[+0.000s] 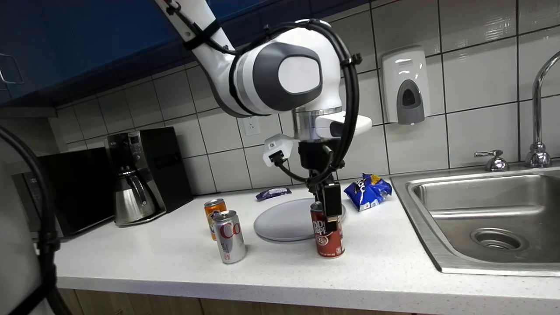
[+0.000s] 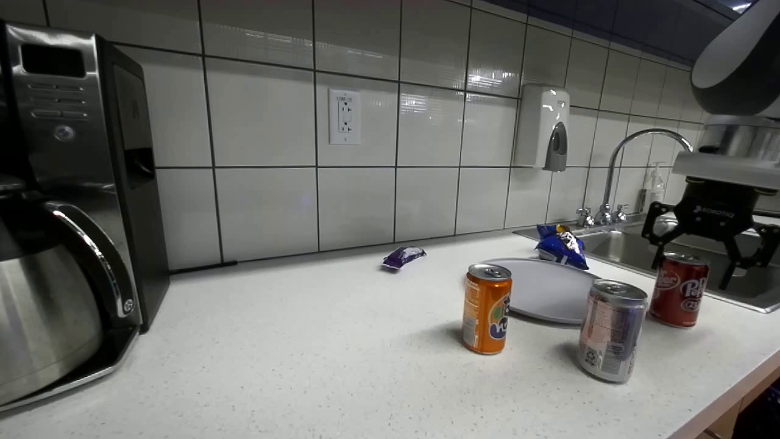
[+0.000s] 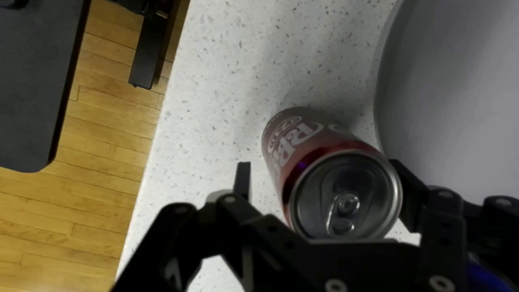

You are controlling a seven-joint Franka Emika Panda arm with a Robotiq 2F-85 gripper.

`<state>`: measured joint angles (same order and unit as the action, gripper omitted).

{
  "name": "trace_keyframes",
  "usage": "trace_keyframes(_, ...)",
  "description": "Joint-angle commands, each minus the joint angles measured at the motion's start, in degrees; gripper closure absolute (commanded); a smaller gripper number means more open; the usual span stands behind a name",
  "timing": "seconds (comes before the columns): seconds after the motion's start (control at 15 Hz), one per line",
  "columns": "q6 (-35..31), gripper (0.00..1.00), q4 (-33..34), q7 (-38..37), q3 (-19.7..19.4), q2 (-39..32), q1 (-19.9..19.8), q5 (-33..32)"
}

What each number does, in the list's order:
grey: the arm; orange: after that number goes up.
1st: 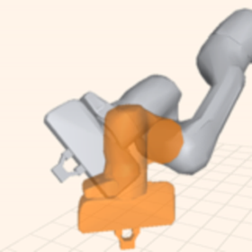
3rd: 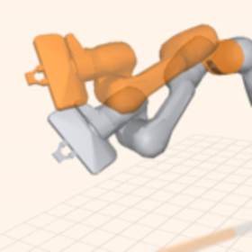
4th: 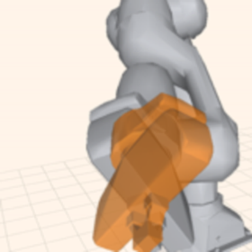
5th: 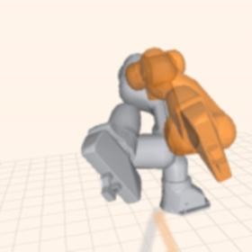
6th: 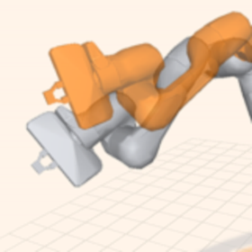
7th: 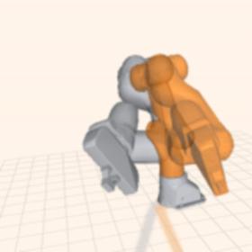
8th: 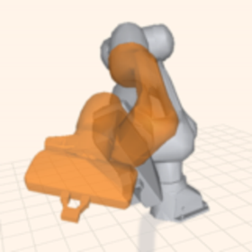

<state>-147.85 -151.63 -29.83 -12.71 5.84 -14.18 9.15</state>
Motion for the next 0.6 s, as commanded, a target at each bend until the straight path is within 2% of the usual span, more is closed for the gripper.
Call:
trace_keyframes(0.0,0.84,0.44,1.66,0.53,0.46,-1.1,-0.04,0.7)
trace_keyframes(0.13,0.96,0.59,1.97,0.59,0.4,-1.17,-0.04,0.61)
trace_keyframes(0.53,0.86,0.61,2.05,0.7,0.54,-0.18,-0.01,-0.16)
